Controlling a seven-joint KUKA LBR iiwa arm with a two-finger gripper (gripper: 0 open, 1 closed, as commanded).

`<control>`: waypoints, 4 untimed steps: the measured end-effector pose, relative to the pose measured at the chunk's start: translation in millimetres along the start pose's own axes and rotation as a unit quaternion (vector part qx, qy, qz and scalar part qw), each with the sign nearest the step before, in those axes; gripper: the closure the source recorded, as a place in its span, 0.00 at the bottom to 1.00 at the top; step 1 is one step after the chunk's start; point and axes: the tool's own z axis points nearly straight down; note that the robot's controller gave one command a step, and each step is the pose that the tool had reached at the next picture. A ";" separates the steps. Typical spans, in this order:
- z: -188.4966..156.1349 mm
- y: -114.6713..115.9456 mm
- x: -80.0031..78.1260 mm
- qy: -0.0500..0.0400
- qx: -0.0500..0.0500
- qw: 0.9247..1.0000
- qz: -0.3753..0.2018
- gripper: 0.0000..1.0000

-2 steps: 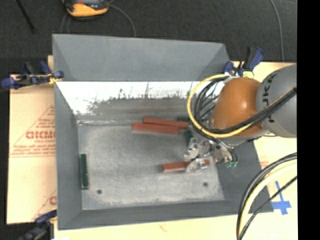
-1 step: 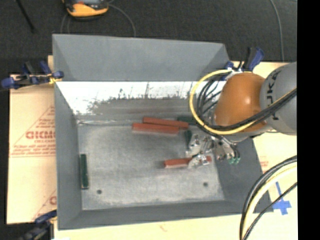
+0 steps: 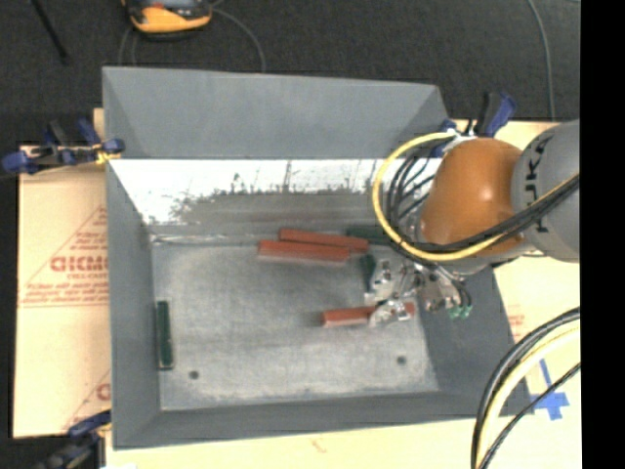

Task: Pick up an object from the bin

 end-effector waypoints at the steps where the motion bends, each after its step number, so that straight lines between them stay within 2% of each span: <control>1: -8.2 -0.2 0.6 0.001 0.000 1.000 0.000 1.00; 4: -38.6 -0.9 -0.2 0.001 0.000 1.000 0.000 1.00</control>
Offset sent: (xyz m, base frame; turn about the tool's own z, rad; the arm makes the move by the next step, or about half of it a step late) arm -0.0001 -0.0001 0.0464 0.0000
